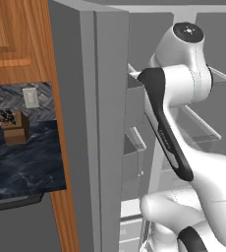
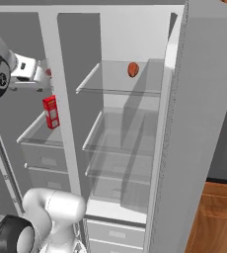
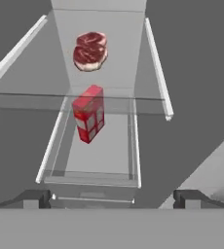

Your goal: Pick up the frozen steak from the freezer, place it on any shelf in the fridge, and close the fridge and freezer doors when done.

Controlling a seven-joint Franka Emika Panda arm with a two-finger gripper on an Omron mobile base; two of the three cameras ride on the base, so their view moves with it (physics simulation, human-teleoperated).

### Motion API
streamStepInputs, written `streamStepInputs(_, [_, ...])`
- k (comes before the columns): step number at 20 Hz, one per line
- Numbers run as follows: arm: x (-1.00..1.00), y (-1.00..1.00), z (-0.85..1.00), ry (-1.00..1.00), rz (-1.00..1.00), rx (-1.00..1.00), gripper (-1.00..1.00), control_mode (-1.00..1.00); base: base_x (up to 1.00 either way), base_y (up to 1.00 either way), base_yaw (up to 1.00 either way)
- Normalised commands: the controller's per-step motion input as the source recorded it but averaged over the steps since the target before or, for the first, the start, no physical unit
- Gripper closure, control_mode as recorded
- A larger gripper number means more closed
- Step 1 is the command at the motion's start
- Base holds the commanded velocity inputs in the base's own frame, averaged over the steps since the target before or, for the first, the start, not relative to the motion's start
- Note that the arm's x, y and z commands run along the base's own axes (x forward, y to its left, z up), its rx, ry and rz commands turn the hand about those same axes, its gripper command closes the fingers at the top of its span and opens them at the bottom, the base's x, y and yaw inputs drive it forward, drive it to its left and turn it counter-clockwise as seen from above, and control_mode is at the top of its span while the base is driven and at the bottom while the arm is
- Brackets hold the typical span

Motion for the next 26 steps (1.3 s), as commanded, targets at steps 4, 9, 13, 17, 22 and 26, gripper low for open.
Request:
streamStepInputs(4, [0.69, 0.30, 0.00, 0.00, 0.00, 0.00, -1.00, -1.00, 0.00, 0.00, 0.00])
streamStepInputs(9, [0.62, 0.07, -0.19, 0.00, 0.00, 0.00, -1.00, -1.00, 0.00, 0.00, 0.00])
streamStepInputs(13, [0.58, 0.17, -0.13, 0.00, 0.00, 0.00, -1.00, -1.00, 0.00, 0.00, 0.00])
streamStepInputs(17, [0.63, 0.11, -0.38, 0.00, 0.00, 0.00, -1.00, -1.00, 0.00, 0.00, 0.00])
streamStepInputs(22, [0.85, 0.17, -0.46, 0.00, 0.00, 0.00, -1.00, -1.00, 0.00, 0.00, 0.00])
streamStepInputs(26, [0.82, 0.39, -0.08, 0.00, 0.00, 0.00, -1.00, -1.00, 0.00, 0.00, 0.00])
